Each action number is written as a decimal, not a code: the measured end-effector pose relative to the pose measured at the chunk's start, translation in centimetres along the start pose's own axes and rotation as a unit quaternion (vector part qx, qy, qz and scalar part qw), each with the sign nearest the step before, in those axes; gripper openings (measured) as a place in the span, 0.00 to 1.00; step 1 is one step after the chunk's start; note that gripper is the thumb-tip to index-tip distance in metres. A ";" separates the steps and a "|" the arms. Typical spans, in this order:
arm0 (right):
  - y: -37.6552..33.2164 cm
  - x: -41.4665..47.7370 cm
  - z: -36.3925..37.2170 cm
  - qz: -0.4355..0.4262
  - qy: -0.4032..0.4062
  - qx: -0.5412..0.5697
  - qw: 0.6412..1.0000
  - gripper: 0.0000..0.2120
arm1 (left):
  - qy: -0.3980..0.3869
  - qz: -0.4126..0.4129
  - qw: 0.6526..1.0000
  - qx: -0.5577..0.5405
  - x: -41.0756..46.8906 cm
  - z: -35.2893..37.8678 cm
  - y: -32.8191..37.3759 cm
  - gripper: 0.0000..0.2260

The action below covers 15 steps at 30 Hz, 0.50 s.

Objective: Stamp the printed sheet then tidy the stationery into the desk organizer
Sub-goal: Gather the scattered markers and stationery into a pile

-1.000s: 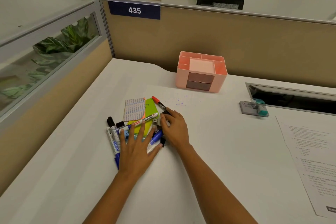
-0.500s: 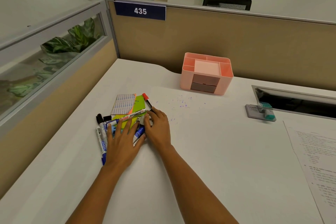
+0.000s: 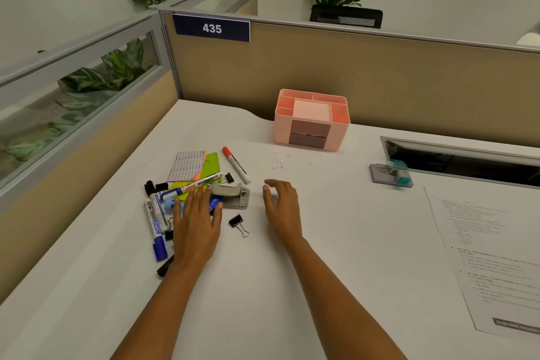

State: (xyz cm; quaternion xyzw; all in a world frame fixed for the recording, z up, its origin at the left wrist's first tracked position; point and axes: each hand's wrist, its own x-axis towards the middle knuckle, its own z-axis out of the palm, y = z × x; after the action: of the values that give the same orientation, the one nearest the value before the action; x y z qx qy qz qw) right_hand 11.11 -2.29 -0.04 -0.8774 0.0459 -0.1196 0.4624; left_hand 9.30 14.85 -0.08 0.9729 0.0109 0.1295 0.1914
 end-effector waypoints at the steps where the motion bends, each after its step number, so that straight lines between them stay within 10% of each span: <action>1: 0.4 -0.2 -0.9 -0.001 0.007 -0.008 1.000 0.13 | -0.003 -0.006 1.000 0.004 -0.2 0.0 0.4 0.21; 15: 7.3 -4.2 -15.9 0.056 0.108 -0.119 0.985 0.16 | 0.012 0.049 0.996 -0.070 -5.0 1.3 10.3 0.15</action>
State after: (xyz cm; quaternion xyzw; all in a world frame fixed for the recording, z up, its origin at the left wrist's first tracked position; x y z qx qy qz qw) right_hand 3.25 -18.34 1.92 -0.9042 0.1585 -0.1813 0.3527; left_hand 4.51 4.46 1.44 0.9547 -0.0433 0.1509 0.2528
